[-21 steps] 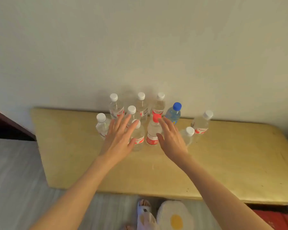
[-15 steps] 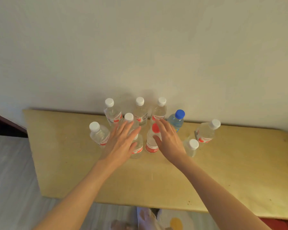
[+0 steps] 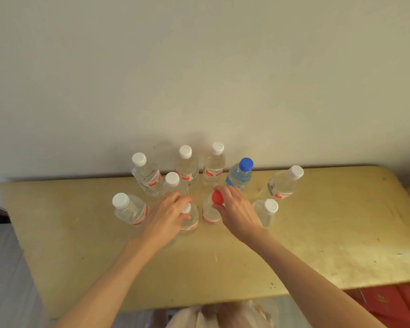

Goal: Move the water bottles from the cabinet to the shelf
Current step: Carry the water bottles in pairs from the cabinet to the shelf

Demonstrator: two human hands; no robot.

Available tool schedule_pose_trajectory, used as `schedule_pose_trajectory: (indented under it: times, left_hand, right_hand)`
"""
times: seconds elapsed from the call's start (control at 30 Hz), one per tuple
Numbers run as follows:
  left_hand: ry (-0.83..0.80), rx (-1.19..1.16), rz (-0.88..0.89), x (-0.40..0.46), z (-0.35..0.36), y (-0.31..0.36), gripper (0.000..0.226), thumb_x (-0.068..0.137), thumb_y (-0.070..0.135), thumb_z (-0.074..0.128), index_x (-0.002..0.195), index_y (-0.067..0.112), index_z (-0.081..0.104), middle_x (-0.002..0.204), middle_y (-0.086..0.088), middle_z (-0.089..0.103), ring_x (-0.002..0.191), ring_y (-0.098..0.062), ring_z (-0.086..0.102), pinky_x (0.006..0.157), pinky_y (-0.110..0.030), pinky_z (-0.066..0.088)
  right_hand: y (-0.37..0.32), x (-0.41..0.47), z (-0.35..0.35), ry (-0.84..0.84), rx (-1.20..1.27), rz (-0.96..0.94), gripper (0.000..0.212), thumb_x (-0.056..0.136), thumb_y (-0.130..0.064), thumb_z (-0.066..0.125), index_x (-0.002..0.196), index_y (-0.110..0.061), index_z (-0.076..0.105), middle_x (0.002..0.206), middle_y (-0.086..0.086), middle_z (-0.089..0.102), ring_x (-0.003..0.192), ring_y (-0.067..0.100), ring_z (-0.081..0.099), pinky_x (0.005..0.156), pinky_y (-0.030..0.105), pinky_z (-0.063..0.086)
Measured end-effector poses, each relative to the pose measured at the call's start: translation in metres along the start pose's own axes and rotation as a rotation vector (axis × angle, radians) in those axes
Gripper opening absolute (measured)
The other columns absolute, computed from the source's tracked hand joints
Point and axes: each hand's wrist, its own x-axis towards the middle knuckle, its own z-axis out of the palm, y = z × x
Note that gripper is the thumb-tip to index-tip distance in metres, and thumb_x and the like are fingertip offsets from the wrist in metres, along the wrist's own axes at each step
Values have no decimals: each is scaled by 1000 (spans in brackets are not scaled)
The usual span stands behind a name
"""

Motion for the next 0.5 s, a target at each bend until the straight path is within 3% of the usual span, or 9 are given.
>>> schedule_pose_trajectory:
  times: [0.1, 0.2, 0.27, 0.4, 0.5]
  left_hand:
    - [14, -34, 85, -2, -5, 3, 31, 81, 12, 63, 111, 14, 58, 109, -2, 55, 104, -15, 45, 83, -26, 37]
    - [21, -67, 186, -8, -14, 9, 36, 78, 11, 66, 113, 12, 56, 111, -6, 56, 106, -22, 49, 80, -19, 30]
    - [-23, -84, 273, -18, -22, 16, 38, 78, 11, 67, 115, 11, 56, 113, -7, 56, 107, -23, 49, 79, -16, 27]
    - [-119, -101, 474, -40, -25, 33, 37, 77, 13, 68, 112, 11, 59, 112, -5, 58, 106, -24, 52, 82, -16, 27]
    - [-207, -134, 608, -65, -20, 56, 35, 80, 14, 64, 114, 14, 57, 111, 1, 54, 108, -17, 48, 84, -14, 26]
  right_hand:
    - [-10, -21, -7, 90, -2, 36, 33, 82, -11, 62, 112, 0, 52, 99, 15, 61, 90, 33, 55, 75, 37, 45]
    - [-29, -48, -15, 214, -22, 133, 34, 80, -15, 61, 110, -2, 53, 97, 14, 63, 86, 31, 57, 75, 25, 39]
    - [-43, -72, -19, 296, -24, 221, 35, 78, -19, 59, 109, -3, 53, 95, 13, 63, 82, 31, 58, 76, 24, 35]
    - [-73, -133, -26, 482, -34, 386, 40, 82, -29, 53, 114, -5, 52, 101, 13, 61, 89, 30, 57, 80, 20, 32]
    - [-97, -190, -26, 623, -60, 525, 38, 84, -20, 60, 119, -6, 52, 107, 11, 60, 98, 26, 54, 85, 17, 29]
